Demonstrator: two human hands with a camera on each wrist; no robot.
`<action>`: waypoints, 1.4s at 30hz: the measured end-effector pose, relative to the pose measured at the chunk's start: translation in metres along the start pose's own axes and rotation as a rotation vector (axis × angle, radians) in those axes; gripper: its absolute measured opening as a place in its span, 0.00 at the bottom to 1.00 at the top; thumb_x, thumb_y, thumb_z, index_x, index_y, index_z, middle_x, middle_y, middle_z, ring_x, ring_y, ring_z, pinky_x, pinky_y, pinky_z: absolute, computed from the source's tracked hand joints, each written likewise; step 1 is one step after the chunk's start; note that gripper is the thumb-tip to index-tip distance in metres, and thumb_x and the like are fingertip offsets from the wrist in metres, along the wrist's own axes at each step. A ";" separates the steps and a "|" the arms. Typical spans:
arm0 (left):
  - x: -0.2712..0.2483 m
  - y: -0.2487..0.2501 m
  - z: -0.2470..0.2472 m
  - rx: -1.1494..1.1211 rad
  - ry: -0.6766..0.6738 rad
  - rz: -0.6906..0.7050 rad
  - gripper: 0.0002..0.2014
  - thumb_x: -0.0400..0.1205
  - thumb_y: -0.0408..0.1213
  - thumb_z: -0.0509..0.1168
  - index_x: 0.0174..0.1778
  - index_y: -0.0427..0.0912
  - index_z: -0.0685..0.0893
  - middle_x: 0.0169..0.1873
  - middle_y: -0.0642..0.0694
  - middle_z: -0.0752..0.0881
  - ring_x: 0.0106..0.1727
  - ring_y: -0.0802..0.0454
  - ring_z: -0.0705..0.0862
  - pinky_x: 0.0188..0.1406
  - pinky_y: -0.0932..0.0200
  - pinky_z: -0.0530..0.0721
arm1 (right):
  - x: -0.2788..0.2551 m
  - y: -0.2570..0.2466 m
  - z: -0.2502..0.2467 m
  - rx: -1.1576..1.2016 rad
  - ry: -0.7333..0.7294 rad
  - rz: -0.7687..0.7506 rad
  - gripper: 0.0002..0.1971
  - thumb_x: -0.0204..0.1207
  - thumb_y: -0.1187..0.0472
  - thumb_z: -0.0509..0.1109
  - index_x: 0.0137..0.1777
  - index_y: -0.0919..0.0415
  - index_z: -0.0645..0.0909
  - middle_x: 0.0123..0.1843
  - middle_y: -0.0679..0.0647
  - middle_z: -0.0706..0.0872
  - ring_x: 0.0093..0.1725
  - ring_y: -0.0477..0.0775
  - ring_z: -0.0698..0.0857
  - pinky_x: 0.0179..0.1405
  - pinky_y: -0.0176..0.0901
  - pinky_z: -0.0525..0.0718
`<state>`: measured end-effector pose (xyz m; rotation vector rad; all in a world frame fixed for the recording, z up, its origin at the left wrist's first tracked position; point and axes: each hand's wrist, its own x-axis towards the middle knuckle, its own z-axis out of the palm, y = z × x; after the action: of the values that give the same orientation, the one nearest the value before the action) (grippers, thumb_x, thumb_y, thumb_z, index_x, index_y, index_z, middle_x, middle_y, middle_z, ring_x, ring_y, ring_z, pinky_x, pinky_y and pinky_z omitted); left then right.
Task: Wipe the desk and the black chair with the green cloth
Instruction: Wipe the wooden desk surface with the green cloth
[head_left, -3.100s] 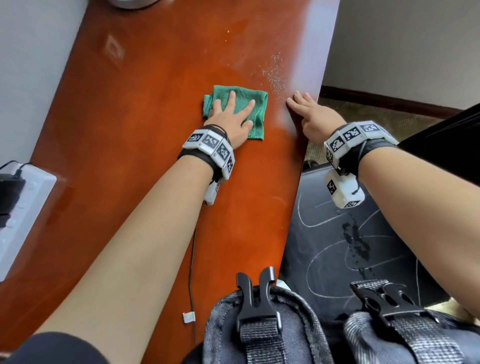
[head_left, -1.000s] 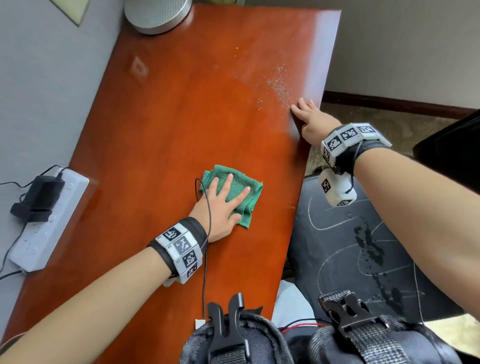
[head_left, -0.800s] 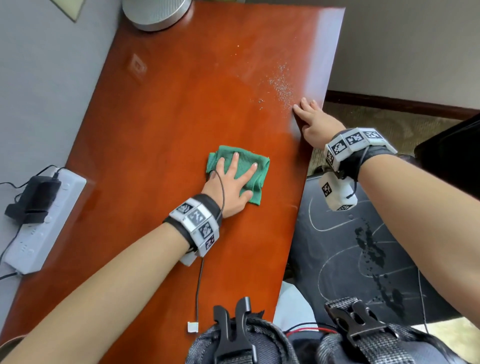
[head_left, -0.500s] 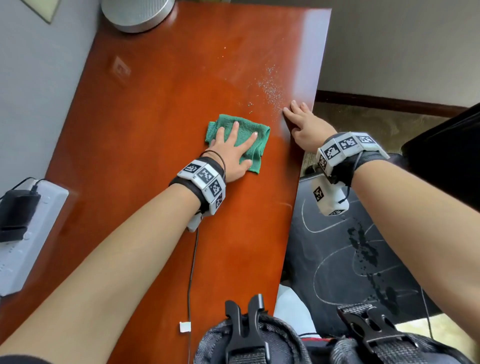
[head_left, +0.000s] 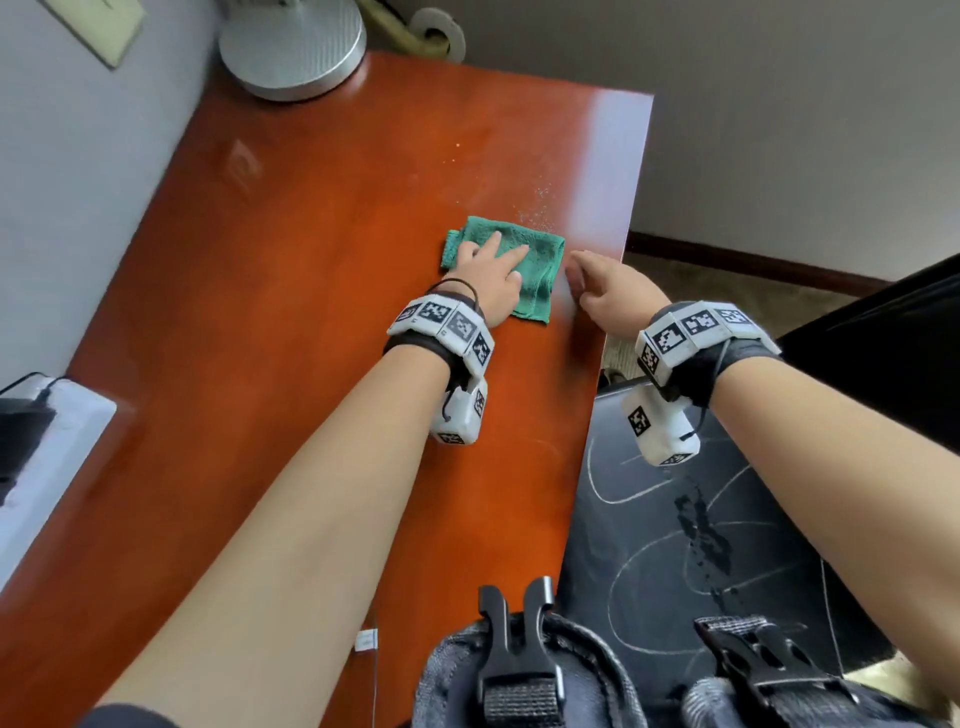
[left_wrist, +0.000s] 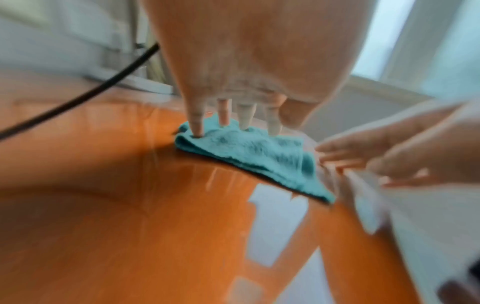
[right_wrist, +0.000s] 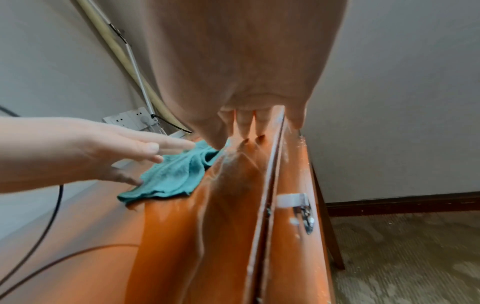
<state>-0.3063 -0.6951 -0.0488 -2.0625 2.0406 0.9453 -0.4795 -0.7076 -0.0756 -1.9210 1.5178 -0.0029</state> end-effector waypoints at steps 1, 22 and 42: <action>-0.007 -0.006 -0.001 -0.133 0.107 -0.018 0.24 0.87 0.36 0.47 0.82 0.53 0.60 0.83 0.43 0.53 0.80 0.44 0.53 0.77 0.55 0.52 | 0.000 -0.005 -0.001 0.004 0.071 -0.007 0.22 0.78 0.67 0.57 0.71 0.48 0.72 0.74 0.53 0.73 0.76 0.60 0.69 0.73 0.50 0.68; -0.105 -0.122 0.049 -0.336 0.285 -0.692 0.39 0.84 0.60 0.49 0.82 0.51 0.32 0.81 0.45 0.31 0.81 0.46 0.30 0.76 0.36 0.32 | 0.036 -0.073 0.032 -0.360 -0.076 -0.079 0.34 0.83 0.55 0.61 0.84 0.54 0.48 0.85 0.57 0.44 0.84 0.60 0.45 0.80 0.60 0.54; -0.105 -0.117 0.054 -0.323 0.206 -0.679 0.40 0.83 0.62 0.47 0.81 0.51 0.31 0.81 0.46 0.30 0.81 0.44 0.28 0.74 0.32 0.30 | -0.001 -0.096 0.009 -0.540 0.078 -0.262 0.20 0.74 0.75 0.56 0.65 0.63 0.73 0.44 0.67 0.81 0.46 0.68 0.82 0.35 0.48 0.71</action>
<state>-0.2080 -0.5656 -0.0839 -2.8300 1.1206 0.9886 -0.3935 -0.6933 -0.0335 -2.5635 1.3986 0.2417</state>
